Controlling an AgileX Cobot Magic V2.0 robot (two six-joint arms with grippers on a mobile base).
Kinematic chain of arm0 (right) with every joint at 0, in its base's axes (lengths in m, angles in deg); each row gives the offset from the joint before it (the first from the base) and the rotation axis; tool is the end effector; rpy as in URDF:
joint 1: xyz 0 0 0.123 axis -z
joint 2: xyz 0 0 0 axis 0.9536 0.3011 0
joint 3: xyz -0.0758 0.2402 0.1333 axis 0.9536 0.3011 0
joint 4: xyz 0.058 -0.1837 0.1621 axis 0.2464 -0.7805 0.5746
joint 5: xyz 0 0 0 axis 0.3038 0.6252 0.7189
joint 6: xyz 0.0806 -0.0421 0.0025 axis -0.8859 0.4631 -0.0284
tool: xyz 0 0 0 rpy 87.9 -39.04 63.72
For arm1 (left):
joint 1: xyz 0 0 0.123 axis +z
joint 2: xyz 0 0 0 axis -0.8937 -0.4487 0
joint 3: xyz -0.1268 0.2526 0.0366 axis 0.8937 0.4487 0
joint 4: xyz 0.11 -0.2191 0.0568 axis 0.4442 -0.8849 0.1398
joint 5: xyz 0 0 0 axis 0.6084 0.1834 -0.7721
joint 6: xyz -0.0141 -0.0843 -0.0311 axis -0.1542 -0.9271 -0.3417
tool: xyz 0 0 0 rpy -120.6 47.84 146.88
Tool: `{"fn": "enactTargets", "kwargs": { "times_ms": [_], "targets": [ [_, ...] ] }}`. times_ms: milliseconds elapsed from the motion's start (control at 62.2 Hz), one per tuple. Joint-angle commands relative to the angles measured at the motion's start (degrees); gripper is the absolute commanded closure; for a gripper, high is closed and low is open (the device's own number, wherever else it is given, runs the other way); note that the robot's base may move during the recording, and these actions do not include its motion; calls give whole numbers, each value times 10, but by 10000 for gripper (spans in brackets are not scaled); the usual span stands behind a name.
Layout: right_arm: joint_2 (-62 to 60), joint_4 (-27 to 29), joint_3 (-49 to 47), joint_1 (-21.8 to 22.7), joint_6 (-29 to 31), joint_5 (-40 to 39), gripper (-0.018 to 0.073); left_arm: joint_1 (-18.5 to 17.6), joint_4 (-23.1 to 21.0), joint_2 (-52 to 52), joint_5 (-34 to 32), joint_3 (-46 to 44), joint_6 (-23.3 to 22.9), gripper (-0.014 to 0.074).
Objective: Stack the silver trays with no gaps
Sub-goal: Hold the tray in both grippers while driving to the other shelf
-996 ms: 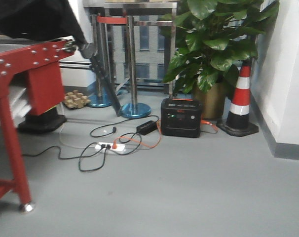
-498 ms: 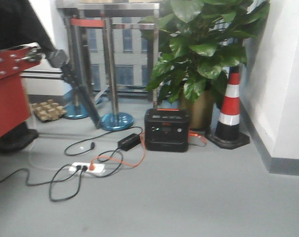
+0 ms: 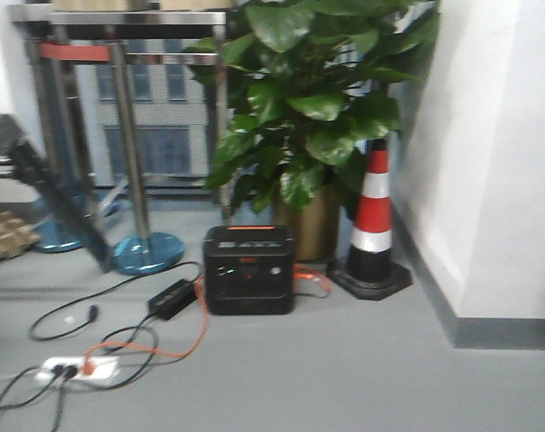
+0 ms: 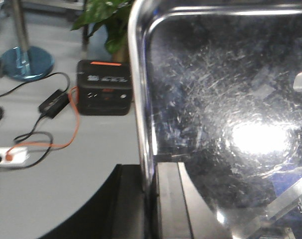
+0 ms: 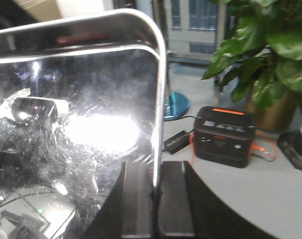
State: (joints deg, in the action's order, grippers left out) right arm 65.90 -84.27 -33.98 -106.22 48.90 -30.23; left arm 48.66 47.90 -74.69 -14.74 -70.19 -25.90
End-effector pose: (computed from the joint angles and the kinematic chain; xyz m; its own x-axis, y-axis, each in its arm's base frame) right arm 0.3015 0.1847 0.4147 -0.3522 0.0326 -0.9354 -0.3584 0.9185 0.1669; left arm 0.2804 -0.0763 0.4014 -0.4847 -0.0784 -0.8712 0.1864 0.9638 -0.1904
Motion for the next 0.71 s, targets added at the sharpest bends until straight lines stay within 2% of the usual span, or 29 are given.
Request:
{"fn": "enactTargets", "kwargs": {
  "times_ms": [0, 691],
  "targets": [
    [-9, 7, -4, -7, 2, -61, 627, -5, -19, 4, -21, -4, 4, 606],
    [-9, 7, -4, -7, 2, -61, 627, -5, -19, 4, -21, -4, 4, 606]
  ]
}}
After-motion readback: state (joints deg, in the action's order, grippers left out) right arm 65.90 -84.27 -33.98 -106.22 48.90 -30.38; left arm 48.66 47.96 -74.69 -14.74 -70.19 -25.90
